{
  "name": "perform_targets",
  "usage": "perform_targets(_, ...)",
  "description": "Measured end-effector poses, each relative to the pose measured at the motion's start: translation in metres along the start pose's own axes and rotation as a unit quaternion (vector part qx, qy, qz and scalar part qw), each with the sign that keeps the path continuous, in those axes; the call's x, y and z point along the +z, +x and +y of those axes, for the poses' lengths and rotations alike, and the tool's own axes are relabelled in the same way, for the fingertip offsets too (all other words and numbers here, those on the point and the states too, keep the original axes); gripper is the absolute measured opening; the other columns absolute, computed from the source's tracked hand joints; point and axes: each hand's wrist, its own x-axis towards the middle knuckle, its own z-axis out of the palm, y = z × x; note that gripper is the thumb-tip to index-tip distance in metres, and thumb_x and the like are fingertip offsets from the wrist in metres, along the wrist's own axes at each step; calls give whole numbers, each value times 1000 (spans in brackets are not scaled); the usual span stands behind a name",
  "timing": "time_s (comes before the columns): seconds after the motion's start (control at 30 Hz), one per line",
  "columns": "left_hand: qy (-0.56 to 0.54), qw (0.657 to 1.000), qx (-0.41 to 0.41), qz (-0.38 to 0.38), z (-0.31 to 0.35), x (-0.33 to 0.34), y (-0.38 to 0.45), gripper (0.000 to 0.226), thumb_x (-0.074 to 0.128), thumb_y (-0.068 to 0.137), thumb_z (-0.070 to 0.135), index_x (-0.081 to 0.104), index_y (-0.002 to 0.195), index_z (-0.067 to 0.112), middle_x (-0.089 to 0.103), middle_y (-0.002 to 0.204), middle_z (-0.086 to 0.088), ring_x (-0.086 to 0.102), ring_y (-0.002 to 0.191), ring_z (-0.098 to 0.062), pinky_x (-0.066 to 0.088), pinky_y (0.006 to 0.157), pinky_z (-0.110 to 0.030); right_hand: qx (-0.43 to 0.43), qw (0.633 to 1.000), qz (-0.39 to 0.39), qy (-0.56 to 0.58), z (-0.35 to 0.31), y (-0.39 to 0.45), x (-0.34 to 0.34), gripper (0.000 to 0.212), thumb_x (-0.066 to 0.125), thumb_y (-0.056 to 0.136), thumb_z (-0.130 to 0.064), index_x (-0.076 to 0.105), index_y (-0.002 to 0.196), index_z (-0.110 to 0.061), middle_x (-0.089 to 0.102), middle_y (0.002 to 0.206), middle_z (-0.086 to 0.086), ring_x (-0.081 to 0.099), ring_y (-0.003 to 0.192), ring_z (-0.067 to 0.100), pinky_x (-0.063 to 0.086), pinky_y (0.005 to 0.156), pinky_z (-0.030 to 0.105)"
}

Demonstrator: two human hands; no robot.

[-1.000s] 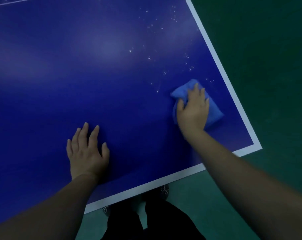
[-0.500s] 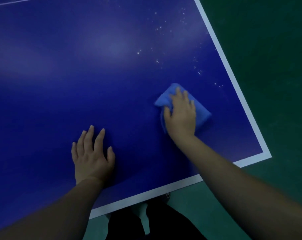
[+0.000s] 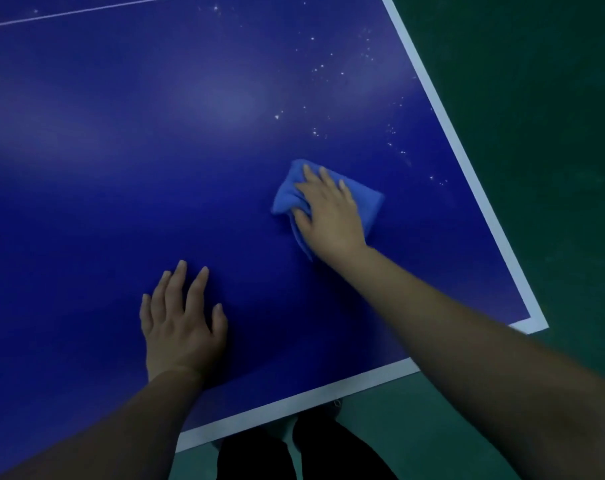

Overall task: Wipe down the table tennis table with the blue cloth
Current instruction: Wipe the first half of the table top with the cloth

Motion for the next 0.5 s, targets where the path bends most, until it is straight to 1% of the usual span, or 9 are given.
perform_targets(0.07,1,1000,0,0,0,0,-1,70,24,84,52,37,147,24,20,160,-2,9,148,-22,2,121,-46,-42,999,-25,-6,12,31,-11,44,47,97,-29,46,139,-18,26,157,-2,17,147,20,9,118,39)
perform_targets(0.1,2,1000,0,-1,0,-1,-1,70,24,84,52,37,147,24,20,160,-2,9,149,-22,2,121,-46,-27,999,-17,-12,23,43,-18,45,47,97,-28,45,140,-17,27,157,-1,18,147,21,10,118,39)
perform_targets(0.13,3,1000,1,-3,0,-1,-1,71,24,84,53,37,147,24,20,160,-2,9,149,-22,2,121,-46,14,1000,0,-15,38,51,-26,46,47,97,-28,43,141,-16,27,157,0,19,146,21,11,118,39)
perform_targets(0.2,3,1000,0,-8,0,-2,-1,71,24,84,53,36,148,25,19,160,-2,8,149,-21,1,121,-45,142,987,70,0,69,44,-38,46,45,98,-29,42,141,-14,28,157,2,19,146,21,11,119,39)
perform_targets(0.27,4,1000,-1,-9,1,-3,0,72,23,84,53,36,148,24,19,161,-2,8,149,-21,1,121,-45,267,952,148,24,78,13,-40,43,46,99,-29,43,139,-13,27,157,2,18,147,22,10,120,42)
perform_targets(0.3,3,1000,-1,-8,1,-3,0,72,23,84,53,36,148,24,19,161,-2,9,149,-21,1,121,-45,298,940,166,27,73,-5,-34,43,46,98,-29,44,138,-13,28,157,2,18,147,23,10,120,43)
perform_targets(0.37,2,1000,0,-8,1,-3,0,72,23,84,53,37,148,24,19,161,-2,9,149,-21,2,121,-45,263,952,155,10,51,-31,-18,43,46,98,-29,45,138,-14,29,157,2,19,147,23,10,119,43)
perform_targets(0.43,2,1000,-1,-8,0,-3,0,72,22,83,53,36,148,24,19,161,-2,8,149,-21,1,121,-45,165,981,105,5,39,-33,-10,45,46,98,-29,43,140,-16,29,156,0,19,146,22,10,119,41)
perform_targets(0.5,4,1000,-1,-7,0,-1,-1,72,23,84,53,36,148,24,19,161,-2,8,149,-21,1,121,-45,106,992,70,-8,51,-13,-20,50,46,98,-30,37,145,-17,28,157,0,19,146,22,10,119,41)
